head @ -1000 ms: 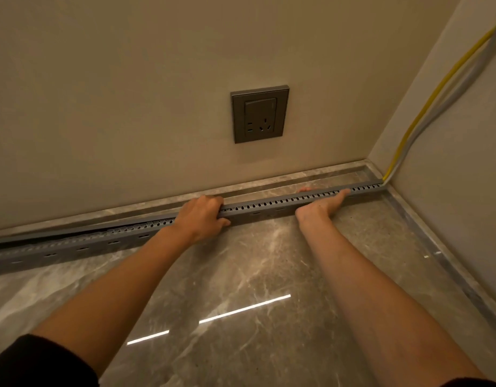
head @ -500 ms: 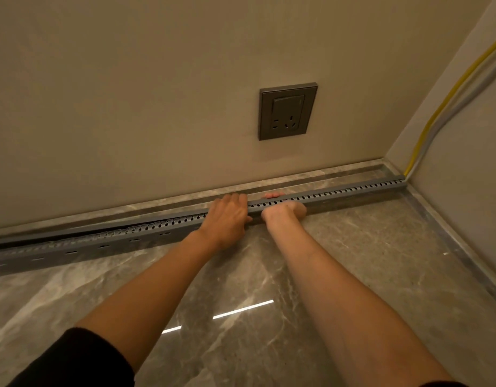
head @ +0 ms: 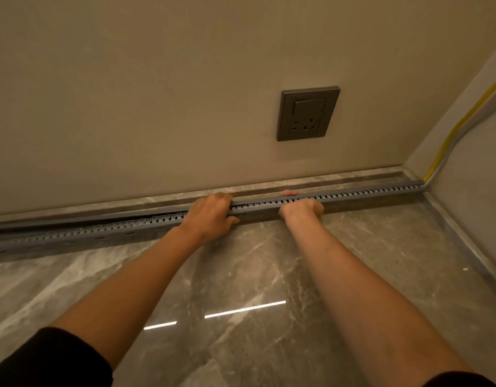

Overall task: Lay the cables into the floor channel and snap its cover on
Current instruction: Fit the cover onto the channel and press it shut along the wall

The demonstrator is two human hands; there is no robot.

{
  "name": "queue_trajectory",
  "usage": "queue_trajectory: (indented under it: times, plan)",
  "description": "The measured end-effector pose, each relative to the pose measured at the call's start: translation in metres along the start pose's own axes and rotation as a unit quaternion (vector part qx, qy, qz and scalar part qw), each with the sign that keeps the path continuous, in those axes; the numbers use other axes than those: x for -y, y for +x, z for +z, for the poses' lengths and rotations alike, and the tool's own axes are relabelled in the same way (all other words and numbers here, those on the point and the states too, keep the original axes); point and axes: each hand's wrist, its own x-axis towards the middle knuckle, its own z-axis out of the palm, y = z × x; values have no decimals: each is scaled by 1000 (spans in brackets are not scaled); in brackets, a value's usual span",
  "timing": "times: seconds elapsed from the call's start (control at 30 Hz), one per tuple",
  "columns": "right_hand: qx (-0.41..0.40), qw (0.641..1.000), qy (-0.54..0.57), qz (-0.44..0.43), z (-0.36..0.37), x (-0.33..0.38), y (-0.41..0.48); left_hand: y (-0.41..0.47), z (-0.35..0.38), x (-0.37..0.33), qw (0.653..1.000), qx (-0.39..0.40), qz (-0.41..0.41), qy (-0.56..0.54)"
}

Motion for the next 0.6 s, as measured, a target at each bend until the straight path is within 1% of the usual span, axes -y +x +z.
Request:
queue_trajectory:
  times: [0.03,0.07,0.1,0.13,0.17,0.2,0.27,0.33,0.37,0.4,0.43,0.47,0.53,0.57,0.6]
  plan:
    - [14,998,52,-16,3,3,10,-3,-1,5,1000,3,-14,6]
    - [22,982,186,-21,1,5,21,-5,-2,10,1000,7,-26,15]
    - [8,961,277,9,1,6,24,-7,-3,13,999,10,-36,25]
    - [-11,940,337,53,4,8,27,-9,-4,15,998,12,-47,32]
    - [-29,933,351,70,5,11,33,-11,-4,17,998,14,-58,35]
    - [-32,938,339,67,3,12,30,-12,-4,18,997,16,-68,35]
    - [-10,951,308,41,2,7,26,-12,-4,17,996,16,-74,41]
    - [17,947,319,21,1,0,26,-13,-2,15,996,14,-71,48]
    - [13,943,331,36,0,-2,22,-14,-1,15,996,10,-69,49]
    - [6,950,310,34,4,-7,19,-14,-1,14,997,7,-67,48]
    - [22,955,294,39,9,-13,17,-15,0,15,997,4,-64,47]
    - [37,963,266,27,12,-17,16,-16,0,15,997,2,-61,46]
    - [89,935,336,71,19,-28,17,-16,0,16,997,-1,-55,45]
    - [96,934,336,78,24,-34,16,-17,-1,16,998,-4,-51,46]
    - [101,941,316,71,27,-42,12,-17,-1,16,998,-6,-46,47]
